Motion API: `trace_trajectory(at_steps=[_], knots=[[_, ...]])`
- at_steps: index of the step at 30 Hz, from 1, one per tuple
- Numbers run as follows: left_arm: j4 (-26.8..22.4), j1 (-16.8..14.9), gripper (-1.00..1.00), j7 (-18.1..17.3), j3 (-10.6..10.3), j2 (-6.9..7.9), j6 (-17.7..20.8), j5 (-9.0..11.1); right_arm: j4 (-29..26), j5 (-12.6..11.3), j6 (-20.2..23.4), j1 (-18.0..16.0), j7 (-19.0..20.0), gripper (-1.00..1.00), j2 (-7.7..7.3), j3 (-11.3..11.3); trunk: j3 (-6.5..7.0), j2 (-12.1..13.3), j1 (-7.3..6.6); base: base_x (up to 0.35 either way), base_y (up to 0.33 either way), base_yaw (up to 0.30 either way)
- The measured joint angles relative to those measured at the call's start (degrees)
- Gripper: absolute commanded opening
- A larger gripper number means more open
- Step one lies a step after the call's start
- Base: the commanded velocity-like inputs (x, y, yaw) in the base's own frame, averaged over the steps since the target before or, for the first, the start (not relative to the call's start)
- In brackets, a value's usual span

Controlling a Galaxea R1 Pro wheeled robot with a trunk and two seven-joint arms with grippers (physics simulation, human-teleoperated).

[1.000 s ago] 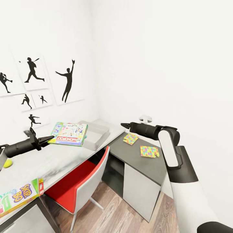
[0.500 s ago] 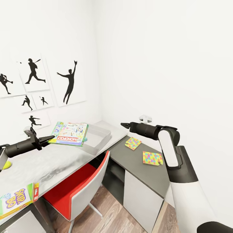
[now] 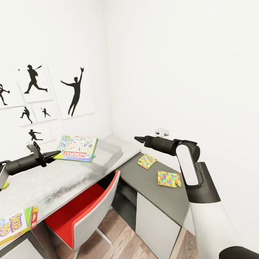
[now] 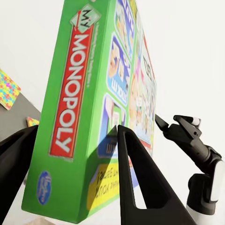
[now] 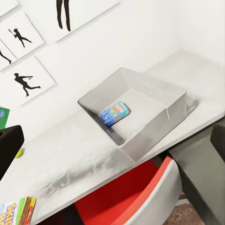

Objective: Put all the toys in the child's room - the three board games (two on the bed and one on the table), the two jigsaw puzzles on the table, and the tennis ball on the table - inside the toy box on the table in the child's room.

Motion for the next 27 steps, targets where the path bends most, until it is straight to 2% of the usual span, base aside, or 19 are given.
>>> trace_trajectory(at_steps=[9, 27], knots=[[0.08, -0.01, -1.0, -0.01, 0.09, -0.01, 0.02, 0.06, 0.0, -0.01, -0.1, 0.01, 0.04, 1.0, -0.06, 0.0, 0.18, 0.01, 0.01, 0.02, 0.034, 0.197], [0.08, -0.01, -1.0, -0.09, 0.02, -0.08, 0.07, 0.19, -0.01, -0.12, 0.12, 0.02, 0.16, 1.0, -0.1, 0.0, 0.2, 0.0, 0.01, 0.004, 0.023, 0.009]])
